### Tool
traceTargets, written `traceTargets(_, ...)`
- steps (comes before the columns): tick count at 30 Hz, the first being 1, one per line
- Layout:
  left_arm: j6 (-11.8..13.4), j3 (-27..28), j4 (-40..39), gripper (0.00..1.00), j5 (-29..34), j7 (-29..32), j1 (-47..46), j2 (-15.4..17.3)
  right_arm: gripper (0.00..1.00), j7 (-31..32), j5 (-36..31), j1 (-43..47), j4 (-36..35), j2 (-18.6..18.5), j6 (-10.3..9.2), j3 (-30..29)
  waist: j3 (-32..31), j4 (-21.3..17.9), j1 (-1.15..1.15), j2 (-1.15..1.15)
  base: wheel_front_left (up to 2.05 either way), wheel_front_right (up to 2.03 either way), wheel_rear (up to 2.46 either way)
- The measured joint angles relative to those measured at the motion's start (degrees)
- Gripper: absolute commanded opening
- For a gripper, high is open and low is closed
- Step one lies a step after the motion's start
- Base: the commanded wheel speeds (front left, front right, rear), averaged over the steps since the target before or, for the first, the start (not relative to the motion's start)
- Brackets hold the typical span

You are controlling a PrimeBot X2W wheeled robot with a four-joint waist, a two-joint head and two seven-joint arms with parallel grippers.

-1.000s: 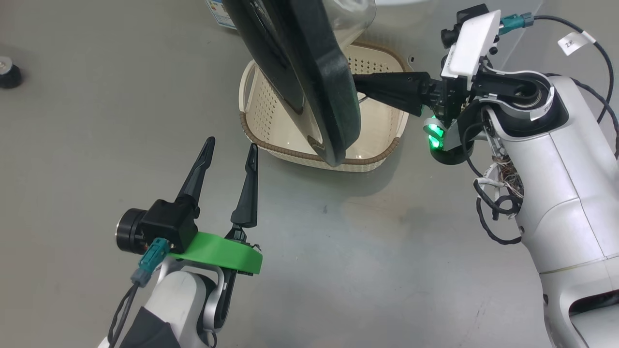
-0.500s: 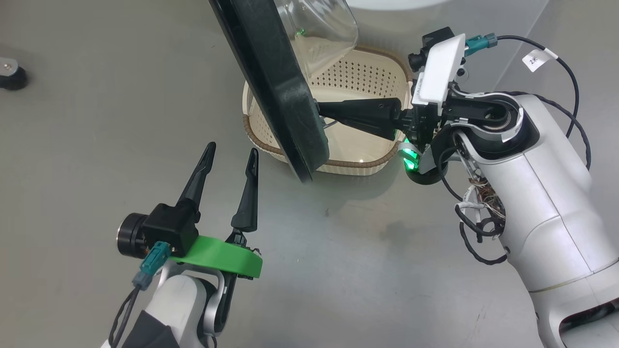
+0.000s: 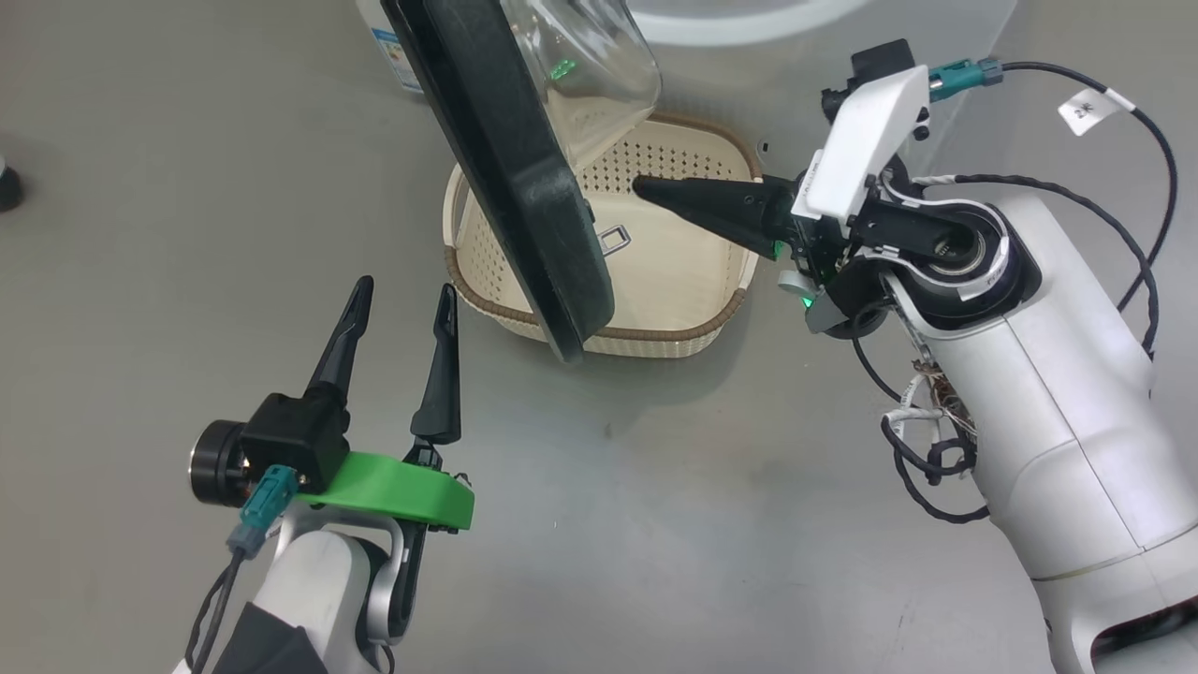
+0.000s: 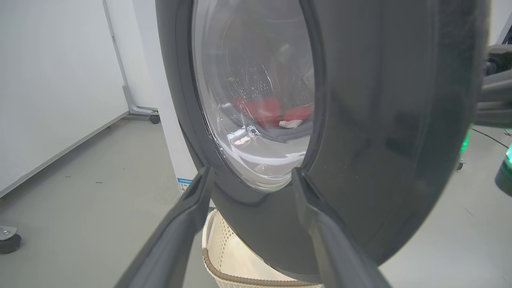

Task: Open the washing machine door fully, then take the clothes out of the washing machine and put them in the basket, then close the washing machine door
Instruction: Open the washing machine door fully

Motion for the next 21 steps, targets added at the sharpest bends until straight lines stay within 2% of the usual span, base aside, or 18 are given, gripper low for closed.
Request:
traceTargets(5, 0.0, 1.51, 0.83, 1.0, 1.47, 0.0, 0.68, -0.01, 0.0, -4.19, -4.63, 2.09, -1.03, -2.59, 4.11, 0.07, -1.81, -1.65, 0.0, 0.0, 0.0, 0.0, 0.0)
traceTargets(11, 0.0, 1.63, 2.08, 1.0, 3.67, 0.0, 1.36, 0.01, 0.0, -11.43, -13.79, 5.56, -2.19, -7.26, 9.56, 0.92, -4.57, -3.79, 0.0, 0.0, 0.0, 0.0, 0.0)
traceTargets(21, 0.0, 4.93, 2.41, 1.0, 3.67, 0.0, 4.32, 0.05, 0.0, -26.08, -31.65, 11.73, -5.73, -15.14, 10.73, 3.41, -8.9, -7.88, 0.0, 0.0, 0.0, 0.0, 0.0)
